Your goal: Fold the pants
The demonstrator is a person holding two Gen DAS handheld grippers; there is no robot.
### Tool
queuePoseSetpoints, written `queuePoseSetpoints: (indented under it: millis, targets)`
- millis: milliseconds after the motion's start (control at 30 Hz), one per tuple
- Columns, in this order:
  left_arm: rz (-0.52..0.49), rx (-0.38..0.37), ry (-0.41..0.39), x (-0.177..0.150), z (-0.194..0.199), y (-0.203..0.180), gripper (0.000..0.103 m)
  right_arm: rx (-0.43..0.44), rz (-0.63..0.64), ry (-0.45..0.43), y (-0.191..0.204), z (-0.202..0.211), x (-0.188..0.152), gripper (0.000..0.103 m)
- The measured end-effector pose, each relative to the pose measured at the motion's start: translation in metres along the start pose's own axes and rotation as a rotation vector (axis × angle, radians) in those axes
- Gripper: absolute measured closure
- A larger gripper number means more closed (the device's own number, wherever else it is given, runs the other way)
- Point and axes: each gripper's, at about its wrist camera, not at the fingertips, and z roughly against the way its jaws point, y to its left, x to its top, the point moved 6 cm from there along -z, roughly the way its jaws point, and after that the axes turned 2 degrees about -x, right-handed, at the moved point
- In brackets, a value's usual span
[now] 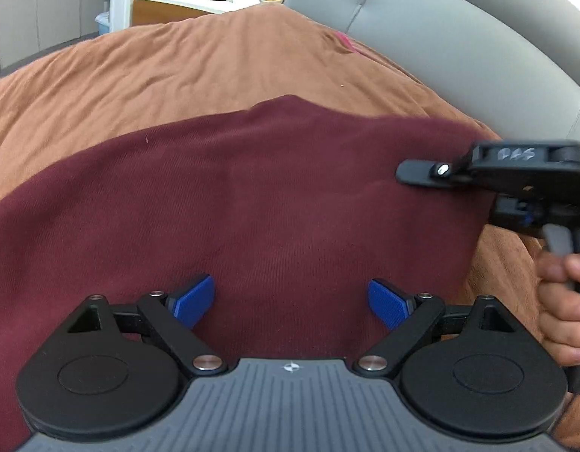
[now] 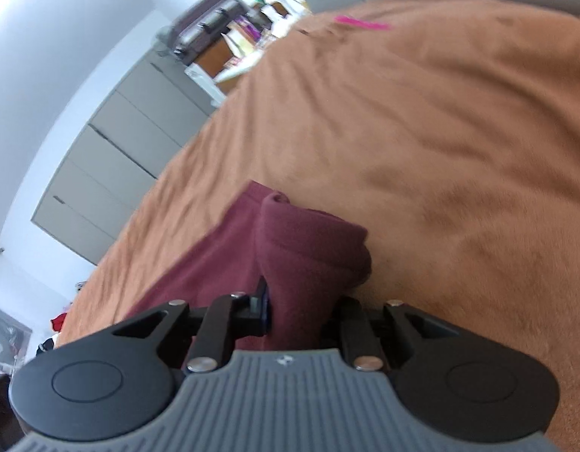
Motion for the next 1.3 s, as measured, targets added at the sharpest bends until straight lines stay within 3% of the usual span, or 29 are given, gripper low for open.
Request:
queuePoseSetpoints:
  millis: [100, 233, 400, 667, 867, 900, 967, 1000, 1067, 1300]
  targets:
    - [0.054, -0.012, -0.011, -0.003, -0.013, 0.006, 0.0, 0.018, 0.028, -0.011, 0.013, 0.005, 0.003, 0.093]
    - [0.011, 0.006, -0.053, -0.005, -0.011, 0.001, 0.0, 0.013, 0.058, -0.013, 0.031, 0.011, 0.002, 0.093]
    - [0.126, -0.057, -0.087, -0.005, 0.033, 0.018, 0.0, 0.044, 0.121, -0.056, 0.053, 0.032, 0.006, 0.093]
    - [0.242, -0.023, -0.128, -0.03, 0.092, 0.06, 0.0, 0.1, 0.379, -0.093, 0.131, 0.048, -0.005, 0.093]
    - [0.389, -0.134, -0.29, -0.037, 0.152, 0.073, 0.0, 0.183, 0.611, -0.024, 0.184, 0.044, -0.05, 0.093]
    - [0.396, -0.12, -0.317, -0.037, 0.166, 0.076, 0.0, 0.187, 0.658, -0.007, 0.189, 0.041, -0.061, 0.093]
    - [0.397, 0.002, -0.369, -0.038, 0.194, 0.082, 0.0, 0.193, 0.72, 0.024, 0.196, 0.036, -0.078, 0.093]
    - [0.378, 0.022, -0.394, -0.037, 0.205, 0.082, 0.0, 0.196, 0.735, 0.036, 0.198, 0.034, -0.087, 0.093]
    - [0.337, 0.02, -0.43, -0.036, 0.225, 0.084, 0.0, 0.215, 0.762, 0.082, 0.203, 0.029, -0.106, 0.093]
    - [0.301, 0.062, -0.391, -0.038, 0.237, 0.095, 0.0, 0.23, 0.928, 0.224, 0.216, 0.011, -0.188, 0.093]
